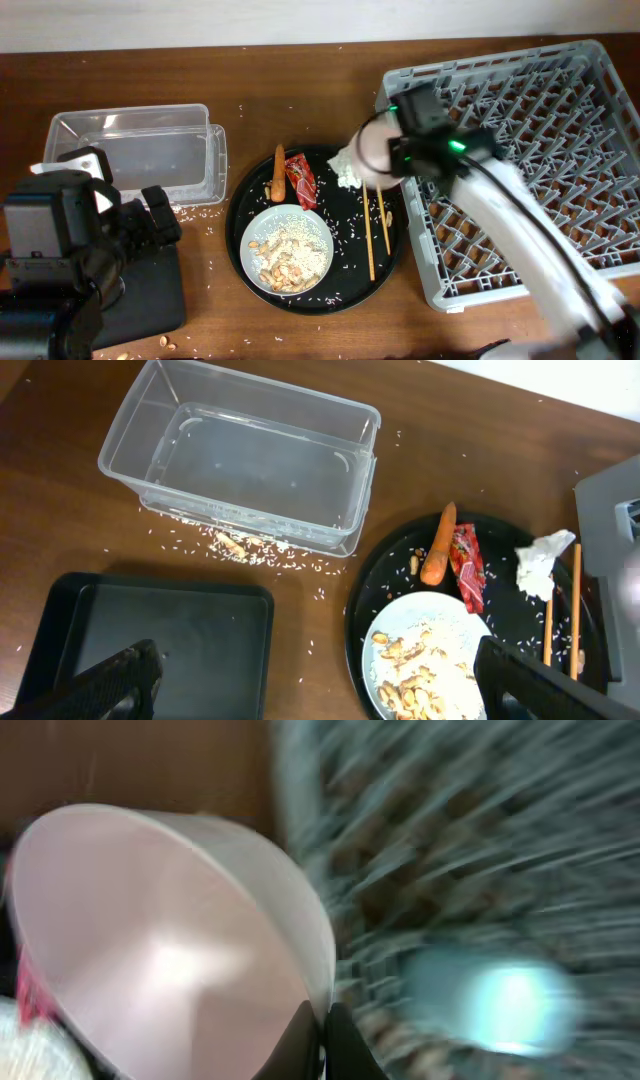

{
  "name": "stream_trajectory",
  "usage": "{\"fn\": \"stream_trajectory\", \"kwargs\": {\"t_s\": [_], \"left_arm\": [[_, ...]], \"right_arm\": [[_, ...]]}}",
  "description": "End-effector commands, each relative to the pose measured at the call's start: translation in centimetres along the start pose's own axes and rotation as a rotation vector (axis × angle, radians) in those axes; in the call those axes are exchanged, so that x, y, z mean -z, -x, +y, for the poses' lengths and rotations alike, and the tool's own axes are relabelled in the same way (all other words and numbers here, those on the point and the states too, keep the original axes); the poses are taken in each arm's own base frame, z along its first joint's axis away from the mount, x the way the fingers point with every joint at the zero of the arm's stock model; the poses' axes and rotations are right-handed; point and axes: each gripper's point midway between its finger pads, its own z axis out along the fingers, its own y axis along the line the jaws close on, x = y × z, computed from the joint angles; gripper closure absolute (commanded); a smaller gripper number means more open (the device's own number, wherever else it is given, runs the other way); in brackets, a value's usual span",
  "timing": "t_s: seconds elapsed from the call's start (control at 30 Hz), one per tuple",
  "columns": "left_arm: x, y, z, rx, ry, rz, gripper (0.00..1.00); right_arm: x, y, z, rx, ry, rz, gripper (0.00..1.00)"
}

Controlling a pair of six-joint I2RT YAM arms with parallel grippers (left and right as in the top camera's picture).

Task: Sort waste into correct bins and load items into the dishwasher rack

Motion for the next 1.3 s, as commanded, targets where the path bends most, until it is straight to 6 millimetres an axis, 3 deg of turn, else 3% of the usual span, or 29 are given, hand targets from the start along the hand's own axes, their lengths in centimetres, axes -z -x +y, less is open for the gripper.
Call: {"fn": "stream_trajectory", "kwargs": {"t_s": [0.0, 0.1, 0.17, 0.4, 0.67, 0.8, 1.03, 1.1, 1.13, 1.17, 1.27], "left_arm": [[0.1, -0.4, 0.6, 0.012, 0.028, 0.012, 0.01], [0.1, -0.8, 0.7, 0.010, 0.032, 0.029, 0.01], [0.1, -0.9, 0.8, 0.009, 0.034, 0.035, 0.01], [0.1, -0.9, 0.8, 0.009, 0.035, 0.035, 0.01], [0.1, -0.9, 0.8, 0.009, 0.034, 0.035, 0.01], [0.1, -0.9, 0.8, 0.009, 0.034, 0.035, 0.01], [0.1, -0.9, 0.8, 0.009, 0.035, 0.035, 0.01], [0.1, -0.9, 0.8, 0.009, 0.034, 0.035, 0.01], [0.1, -0.9, 0.8, 0.009, 0.034, 0.035, 0.01], [0.1, -0.9, 0.8, 0.009, 0.035, 0.035, 0.01], [0.1, -0.9, 0.8, 0.009, 0.035, 0.035, 0.01]], "right_arm": [[6.7, 3.9, -8.4, -0.119, -0.399, -0.267, 0.96], [8.8, 4.3, -12.8, -0.168, -0.623, -0.322, 0.96], [8.3, 4.1, -15.1, -0.196, -0.712, -0.299, 0.96], [3.0, 2.3, -22.0, -0.277, -0.887, -0.136, 0.96], [-3.5, 1.1, -26.2, -0.203, -1.055, 0.004, 0.96], [-5.9, 0.7, -25.1, -0.140, -1.041, 0.050, 0.96], [-10.2, -0.2, -19.2, 0.043, -0.973, 0.113, 0.96], [-10.6, -0.1, -17.3, 0.088, -0.951, 0.105, 0.95], [-10.6, 0.0, -16.6, 0.103, -0.946, 0.098, 0.90], [-10.4, 0.3, -15.7, 0.123, -0.945, 0.087, 0.78], [-9.5, 0.6, -14.5, 0.171, -0.973, 0.069, 0.69]]}}
